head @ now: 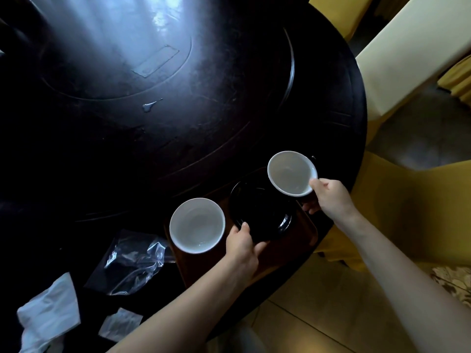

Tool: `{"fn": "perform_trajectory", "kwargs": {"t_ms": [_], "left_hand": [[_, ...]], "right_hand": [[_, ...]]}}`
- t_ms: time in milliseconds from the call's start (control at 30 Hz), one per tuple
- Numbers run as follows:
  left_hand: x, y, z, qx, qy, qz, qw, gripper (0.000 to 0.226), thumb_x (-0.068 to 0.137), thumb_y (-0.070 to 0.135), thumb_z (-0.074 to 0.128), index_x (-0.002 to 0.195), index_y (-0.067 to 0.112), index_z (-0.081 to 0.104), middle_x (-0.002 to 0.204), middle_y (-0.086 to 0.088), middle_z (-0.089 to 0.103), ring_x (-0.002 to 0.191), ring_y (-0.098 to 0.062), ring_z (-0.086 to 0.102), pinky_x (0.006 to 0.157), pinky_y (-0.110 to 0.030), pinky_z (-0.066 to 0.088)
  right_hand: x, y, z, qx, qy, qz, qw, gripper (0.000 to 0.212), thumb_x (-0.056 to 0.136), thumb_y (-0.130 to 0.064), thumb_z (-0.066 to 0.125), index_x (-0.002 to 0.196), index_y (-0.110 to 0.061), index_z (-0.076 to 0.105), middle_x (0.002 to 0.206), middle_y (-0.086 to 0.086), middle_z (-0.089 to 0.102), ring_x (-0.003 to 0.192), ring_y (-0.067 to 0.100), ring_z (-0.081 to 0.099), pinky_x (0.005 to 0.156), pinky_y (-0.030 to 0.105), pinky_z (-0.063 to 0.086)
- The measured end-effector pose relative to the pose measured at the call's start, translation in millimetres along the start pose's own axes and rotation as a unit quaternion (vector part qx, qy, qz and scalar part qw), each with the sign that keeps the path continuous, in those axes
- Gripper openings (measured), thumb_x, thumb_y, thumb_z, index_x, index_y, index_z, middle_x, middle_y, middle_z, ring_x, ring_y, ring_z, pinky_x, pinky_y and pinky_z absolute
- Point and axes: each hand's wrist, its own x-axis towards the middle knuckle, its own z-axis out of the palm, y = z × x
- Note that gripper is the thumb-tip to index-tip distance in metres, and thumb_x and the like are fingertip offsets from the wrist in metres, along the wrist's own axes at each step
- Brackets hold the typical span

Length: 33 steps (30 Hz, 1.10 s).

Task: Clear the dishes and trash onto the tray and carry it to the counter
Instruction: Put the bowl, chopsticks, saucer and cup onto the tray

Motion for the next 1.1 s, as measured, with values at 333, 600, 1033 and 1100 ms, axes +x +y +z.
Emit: {"fn": "perform_trajectory", "kwargs": {"t_ms": [333,600,1033,1100], "left_hand": [[6.0,-3.3,-8.2,0.037,0.035,-0.013,0.999,0.039,0.098,0.012,0.031,0.136,0.006,0.036,0.131,-0.012,0.048,0.092,-0.024,0.055,0.075,-0.04,0.056],[19.0,-1.2,-9.7,0.001,0.076,0.01,0.997,0.034,0.091,-0.007,0.038,0.125,-0.005,0.04,0.121,-0.023,0.053,0.086,-0.031,0.062,0.047,-0.028,0.056],[26.3,-9.2,-10.7,-0.005,0.081,0.036,0.996,0.03,0.089,-0.006,0.043,0.119,-0.009,0.046,0.103,-0.027,0.057,0.075,-0.03,0.06,0.048,-0.03,0.056],[28.0,-10.8,-11.5,-0.005,0.08,0.041,0.996,0.029,0.088,-0.006,0.044,0.117,-0.009,0.046,0.099,-0.026,0.057,0.078,-0.031,0.061,0.058,-0.034,0.057]], "right_hand": [[-14.9,8.0,32.8,0.006,-0.01,-0.003,1.0,0.033,0.095,-0.019,0.041,0.072,-0.003,0.059,0.056,0.014,0.061,0.042,0.017,0.061,0.04,0.025,0.047],[-28.2,15.7,60.8,-0.002,-0.024,-0.001,1.0,0.032,0.096,-0.023,0.042,0.082,-0.001,0.061,0.057,0.012,0.065,0.052,0.028,0.067,0.048,0.033,0.055],[-35.5,8.7,86.3,0.133,-0.014,0.079,0.988,0.024,0.096,-0.019,0.041,0.085,-0.001,0.053,0.057,0.013,0.062,0.038,0.012,0.061,0.039,0.022,0.051],[-36.9,5.9,89.9,0.165,-0.015,0.097,0.981,0.024,0.095,-0.017,0.041,0.086,0.002,0.052,0.058,0.015,0.061,0.037,0.012,0.06,0.038,0.022,0.05]]}}
